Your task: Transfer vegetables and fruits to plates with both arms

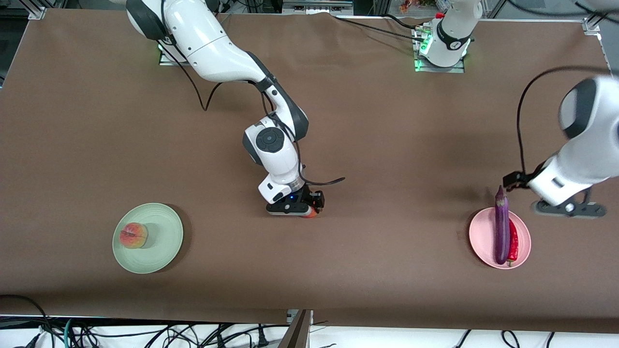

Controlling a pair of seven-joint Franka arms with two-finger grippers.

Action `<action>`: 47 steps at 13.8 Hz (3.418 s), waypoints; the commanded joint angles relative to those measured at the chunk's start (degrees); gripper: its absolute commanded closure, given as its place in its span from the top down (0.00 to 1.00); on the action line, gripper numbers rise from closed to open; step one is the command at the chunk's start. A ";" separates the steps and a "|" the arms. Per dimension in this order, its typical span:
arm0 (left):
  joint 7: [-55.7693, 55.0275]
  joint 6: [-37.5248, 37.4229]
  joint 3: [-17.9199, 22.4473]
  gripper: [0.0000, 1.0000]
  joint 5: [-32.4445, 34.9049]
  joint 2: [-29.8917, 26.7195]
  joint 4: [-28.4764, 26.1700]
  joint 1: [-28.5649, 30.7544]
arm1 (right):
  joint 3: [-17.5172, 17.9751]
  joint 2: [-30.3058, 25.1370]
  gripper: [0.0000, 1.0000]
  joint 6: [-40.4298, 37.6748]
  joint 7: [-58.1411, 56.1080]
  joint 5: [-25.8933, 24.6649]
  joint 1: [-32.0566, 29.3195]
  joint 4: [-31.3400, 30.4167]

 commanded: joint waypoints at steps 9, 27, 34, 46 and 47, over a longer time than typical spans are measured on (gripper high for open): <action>1.32 -15.51 19.02 1.00 -13.50 -13.93 4.01 -15.69 | 1.58 -9.22 0.31 -30.64 -44.79 -0.15 -25.90 3.52; 0.62 -9.69 26.72 1.00 -14.51 -21.25 -8.51 -23.37 | 1.75 -7.62 1.00 -23.07 -60.06 0.55 -34.63 -1.49; 0.62 -9.78 26.90 1.00 -14.51 -21.25 -8.51 -23.28 | 1.32 -15.61 1.00 -52.76 -59.62 0.11 -34.37 10.71; 0.70 -10.31 26.72 1.00 -14.51 -21.25 -8.51 -23.37 | 3.07 -48.85 1.00 -63.26 -44.68 -2.52 -35.24 -15.99; 0.70 -10.75 26.72 1.00 -14.51 -21.34 -8.51 -23.28 | 3.07 -49.55 1.00 -63.16 -44.85 -3.05 -35.42 -16.17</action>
